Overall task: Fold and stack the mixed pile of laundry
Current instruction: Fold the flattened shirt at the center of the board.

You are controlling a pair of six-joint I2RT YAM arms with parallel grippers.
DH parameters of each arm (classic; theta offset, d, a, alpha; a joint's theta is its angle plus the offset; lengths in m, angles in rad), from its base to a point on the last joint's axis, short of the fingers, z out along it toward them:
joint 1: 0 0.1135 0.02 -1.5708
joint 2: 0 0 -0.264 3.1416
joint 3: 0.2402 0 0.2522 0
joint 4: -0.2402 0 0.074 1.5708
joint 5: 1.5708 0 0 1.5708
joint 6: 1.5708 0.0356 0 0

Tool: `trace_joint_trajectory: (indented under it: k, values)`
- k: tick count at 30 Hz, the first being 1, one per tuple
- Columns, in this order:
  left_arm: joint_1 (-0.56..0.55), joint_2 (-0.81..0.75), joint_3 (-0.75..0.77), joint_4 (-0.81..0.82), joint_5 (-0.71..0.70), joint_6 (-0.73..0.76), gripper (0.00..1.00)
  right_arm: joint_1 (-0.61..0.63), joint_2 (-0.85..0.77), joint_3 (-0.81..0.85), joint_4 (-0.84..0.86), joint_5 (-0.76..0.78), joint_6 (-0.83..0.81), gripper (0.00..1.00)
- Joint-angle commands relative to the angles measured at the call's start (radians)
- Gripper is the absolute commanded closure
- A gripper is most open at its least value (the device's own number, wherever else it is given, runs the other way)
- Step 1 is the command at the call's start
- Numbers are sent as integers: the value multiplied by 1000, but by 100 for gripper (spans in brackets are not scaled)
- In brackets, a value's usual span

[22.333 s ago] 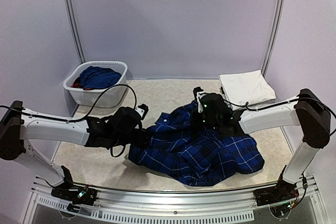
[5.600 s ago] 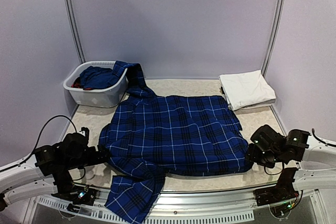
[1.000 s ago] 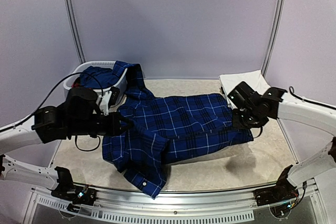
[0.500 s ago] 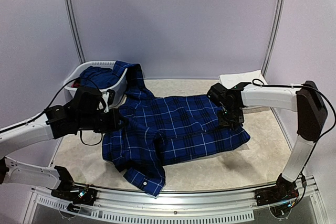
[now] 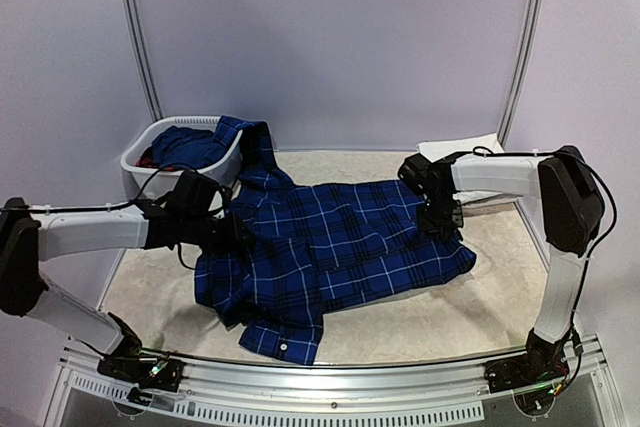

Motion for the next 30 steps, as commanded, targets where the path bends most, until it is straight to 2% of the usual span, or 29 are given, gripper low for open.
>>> trace_joint_trajectory:
  k: [1,3,4,7,12,15,22,25,30]
  values:
    - [18,28,-13,117,23,34,29,-6,-9,64,-35,3,-15,69]
    - [18,7,-17,106,-24,46,3,-7,-54,82,-47,22,-25,50]
    - [19,-5,-11,89,-51,60,1,-7,-77,95,-53,31,-35,41]
    - [16,-61,17,-16,-163,96,0,-4,-135,132,-69,22,-57,31]
    - [-4,-257,16,-261,-428,121,0,117,-216,111,-29,-38,-97,28]
    - [-4,-351,-37,-361,-498,107,0,241,-245,54,71,-145,-114,28]
    - [-14,-528,-239,-336,-431,53,9,492,-220,-34,320,-414,-37,29]
    - [-15,-556,-269,-330,-424,53,11,560,-176,-68,385,-496,24,32]
    - [-21,-574,-283,-312,-407,70,14,613,-153,-182,515,-518,158,34]
